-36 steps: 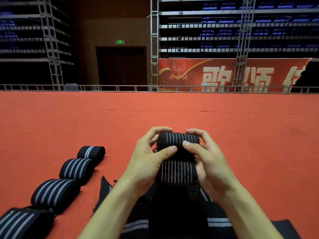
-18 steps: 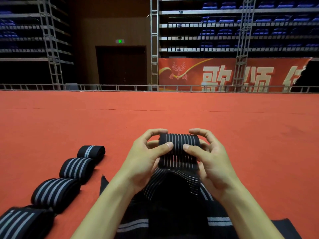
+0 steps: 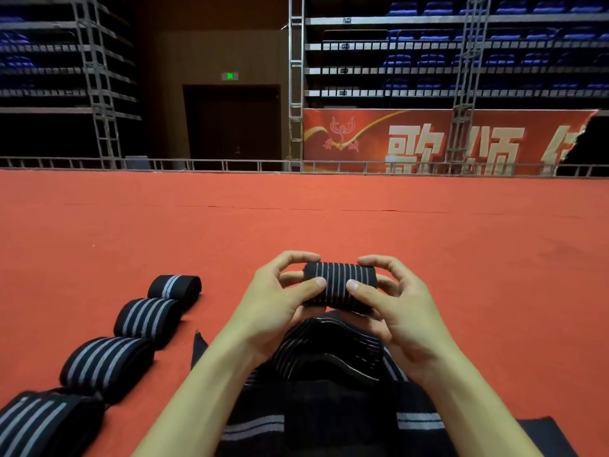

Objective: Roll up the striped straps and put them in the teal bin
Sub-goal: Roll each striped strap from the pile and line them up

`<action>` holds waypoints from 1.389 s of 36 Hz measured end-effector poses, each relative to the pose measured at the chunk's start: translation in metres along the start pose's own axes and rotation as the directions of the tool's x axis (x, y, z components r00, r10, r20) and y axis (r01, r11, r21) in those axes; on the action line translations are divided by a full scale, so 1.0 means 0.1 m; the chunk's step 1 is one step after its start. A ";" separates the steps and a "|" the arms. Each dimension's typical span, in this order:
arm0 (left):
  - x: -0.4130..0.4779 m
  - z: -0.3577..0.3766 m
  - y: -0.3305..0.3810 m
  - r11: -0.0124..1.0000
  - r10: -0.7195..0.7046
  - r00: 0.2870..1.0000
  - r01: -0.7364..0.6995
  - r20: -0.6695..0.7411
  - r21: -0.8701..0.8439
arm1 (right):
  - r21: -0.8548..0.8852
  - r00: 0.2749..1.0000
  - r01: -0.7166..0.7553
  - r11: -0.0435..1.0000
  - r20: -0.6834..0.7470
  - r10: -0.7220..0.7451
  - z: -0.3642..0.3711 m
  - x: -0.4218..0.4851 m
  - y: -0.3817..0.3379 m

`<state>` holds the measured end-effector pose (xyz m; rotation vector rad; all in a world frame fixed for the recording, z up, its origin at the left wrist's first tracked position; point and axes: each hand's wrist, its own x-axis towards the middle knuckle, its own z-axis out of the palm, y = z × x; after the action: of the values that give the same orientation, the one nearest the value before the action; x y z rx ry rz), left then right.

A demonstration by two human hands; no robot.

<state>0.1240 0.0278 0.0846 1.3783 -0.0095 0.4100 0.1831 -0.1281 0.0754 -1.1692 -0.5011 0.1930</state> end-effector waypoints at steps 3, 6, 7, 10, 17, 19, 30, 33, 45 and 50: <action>0.00 0.00 0.00 1.000 -0.008 1.000 0.008 -0.008 0.008 | -0.008 1.000 -0.002 1.000 -0.011 0.002 -0.01 0.00 0.00; 0.01 0.00 -0.01 0.999 -0.021 1.000 0.022 -0.013 0.029 | -0.033 1.000 0.014 0.999 -0.019 -0.015 -0.02 0.00 0.00; 0.01 0.00 -0.02 0.999 -0.022 1.000 0.023 -0.018 0.034 | -0.042 1.000 0.017 0.999 -0.019 -0.018 -0.02 0.00 0.00; 0.03 -0.02 -0.03 0.999 -0.015 0.999 0.017 -0.036 0.049 | -0.071 1.000 0.017 0.997 -0.012 -0.017 -0.03 0.01 0.00; 0.04 -0.08 -0.08 0.997 -0.041 0.999 0.042 -0.017 0.063 | -0.114 1.000 -0.016 0.993 -0.004 0.015 -0.05 0.00 0.00; 0.04 -0.08 -0.10 0.996 -0.045 0.999 0.046 -0.020 0.081 | -0.116 1.000 -0.030 0.993 -0.011 0.029 -0.06 0.00 0.01; 0.08 -0.12 -0.20 0.988 -0.091 0.994 0.097 -0.057 0.122 | -0.168 0.997 -0.066 0.984 -0.051 0.058 -0.05 0.00 0.08; 0.07 -0.15 -0.22 0.984 -0.105 0.993 0.112 -0.054 0.142 | -0.176 0.995 -0.086 0.981 -0.060 0.076 -0.05 0.00 0.12; -0.54 -0.29 -0.07 0.956 -0.038 0.998 0.021 0.053 0.291 | -0.257 0.998 -0.062 0.964 -0.009 0.062 0.18 -0.47 0.15; -0.91 -0.41 0.18 0.956 -0.014 1.000 0.021 -0.027 0.292 | -0.211 0.997 -0.072 0.975 -0.048 0.063 0.50 -0.75 0.06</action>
<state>0.0251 0.0441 0.0712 1.6640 0.0871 0.4258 0.0941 -0.1142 0.0637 -1.3979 -0.4537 0.1765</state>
